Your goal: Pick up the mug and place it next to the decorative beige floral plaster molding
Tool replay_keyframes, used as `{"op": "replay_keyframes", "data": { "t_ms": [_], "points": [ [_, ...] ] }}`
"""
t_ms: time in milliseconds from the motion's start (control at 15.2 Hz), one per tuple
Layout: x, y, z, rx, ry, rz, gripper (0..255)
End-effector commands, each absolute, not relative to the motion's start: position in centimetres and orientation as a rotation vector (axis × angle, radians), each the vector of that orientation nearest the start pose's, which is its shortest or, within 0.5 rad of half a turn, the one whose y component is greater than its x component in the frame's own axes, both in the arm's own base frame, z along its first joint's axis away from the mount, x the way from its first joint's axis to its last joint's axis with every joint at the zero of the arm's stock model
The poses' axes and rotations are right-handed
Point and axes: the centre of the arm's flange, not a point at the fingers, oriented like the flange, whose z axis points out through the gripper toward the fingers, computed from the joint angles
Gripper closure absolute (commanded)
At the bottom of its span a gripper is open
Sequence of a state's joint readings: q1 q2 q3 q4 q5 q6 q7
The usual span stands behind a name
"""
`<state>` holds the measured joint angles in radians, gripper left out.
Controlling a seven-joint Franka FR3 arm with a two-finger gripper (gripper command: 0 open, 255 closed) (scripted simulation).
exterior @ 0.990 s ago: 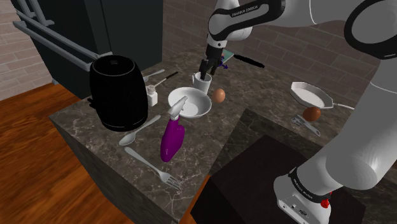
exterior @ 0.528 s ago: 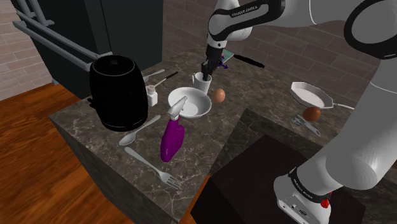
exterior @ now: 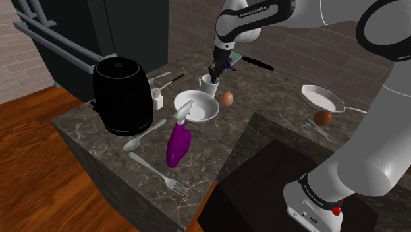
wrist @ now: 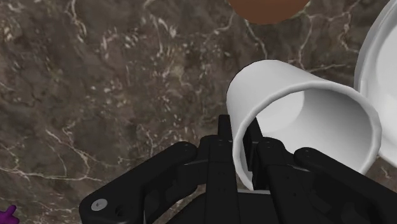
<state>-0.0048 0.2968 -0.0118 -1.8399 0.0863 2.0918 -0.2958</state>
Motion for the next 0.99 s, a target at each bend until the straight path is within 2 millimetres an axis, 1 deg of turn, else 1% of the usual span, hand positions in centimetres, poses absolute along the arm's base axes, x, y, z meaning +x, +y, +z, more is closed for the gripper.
{"op": "replay_keyframes", "data": {
  "t_ms": [0,924],
  "points": [
    [62.3,-0.6,36.9,-3.044,-0.359,0.051,255],
    [62.3,-0.6,44.3,-3.044,-0.359,0.051,255]
  ]
}}
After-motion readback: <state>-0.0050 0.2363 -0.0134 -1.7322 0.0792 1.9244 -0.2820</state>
